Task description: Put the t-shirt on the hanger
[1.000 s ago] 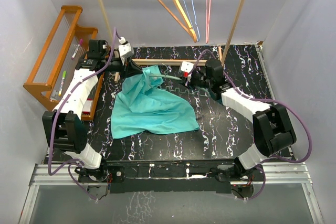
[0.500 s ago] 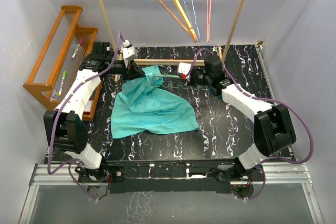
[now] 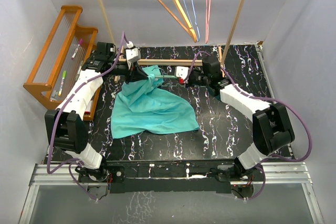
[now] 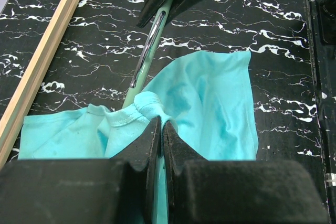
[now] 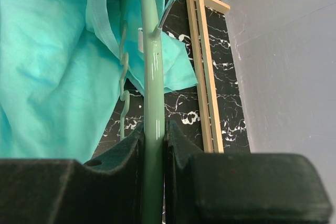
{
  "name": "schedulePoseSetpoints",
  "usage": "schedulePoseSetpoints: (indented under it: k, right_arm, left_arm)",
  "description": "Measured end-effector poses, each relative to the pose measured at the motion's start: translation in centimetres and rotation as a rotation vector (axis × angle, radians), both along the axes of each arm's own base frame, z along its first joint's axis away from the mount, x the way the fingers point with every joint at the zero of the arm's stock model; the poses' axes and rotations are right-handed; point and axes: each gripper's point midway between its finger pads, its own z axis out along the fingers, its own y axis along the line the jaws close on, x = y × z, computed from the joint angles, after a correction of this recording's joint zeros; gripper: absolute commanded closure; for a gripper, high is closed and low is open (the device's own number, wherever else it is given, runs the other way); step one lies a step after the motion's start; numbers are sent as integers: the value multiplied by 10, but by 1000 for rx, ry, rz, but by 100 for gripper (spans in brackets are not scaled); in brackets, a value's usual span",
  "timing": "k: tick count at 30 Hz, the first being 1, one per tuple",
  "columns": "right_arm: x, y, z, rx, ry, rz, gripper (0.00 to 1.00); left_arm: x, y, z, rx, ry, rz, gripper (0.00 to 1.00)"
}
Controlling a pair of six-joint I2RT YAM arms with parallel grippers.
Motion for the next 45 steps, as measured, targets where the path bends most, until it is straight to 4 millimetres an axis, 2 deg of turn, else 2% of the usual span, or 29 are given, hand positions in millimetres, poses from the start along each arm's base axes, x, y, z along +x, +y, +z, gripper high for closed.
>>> schedulePoseSetpoints:
  k: [10, 19, 24, 29, 41, 45]
  right_arm:
    - [8, 6, -4, -11, -58, 18, 92]
    - [6, 16, -2, 51, -54, 32, 92]
    - [-2, 14, -16, 50, -12, 26, 92]
    - [-5, 13, -15, 57, -3, 30, 92]
    - [-10, 13, -12, 72, 16, 48, 92]
    - [-12, 13, -14, 69, 31, 53, 92]
  left_arm:
    - [-4, -5, -2, 2, 18, -8, 100]
    - [3, -5, 0, 3, -1, 13, 100]
    - [4, 2, -20, 47, -7, 31, 100]
    - [1, 15, -49, 114, 12, 73, 100]
    - [28, 38, -62, 226, -124, 188, 100]
    - [39, 41, -58, 231, -154, 226, 99]
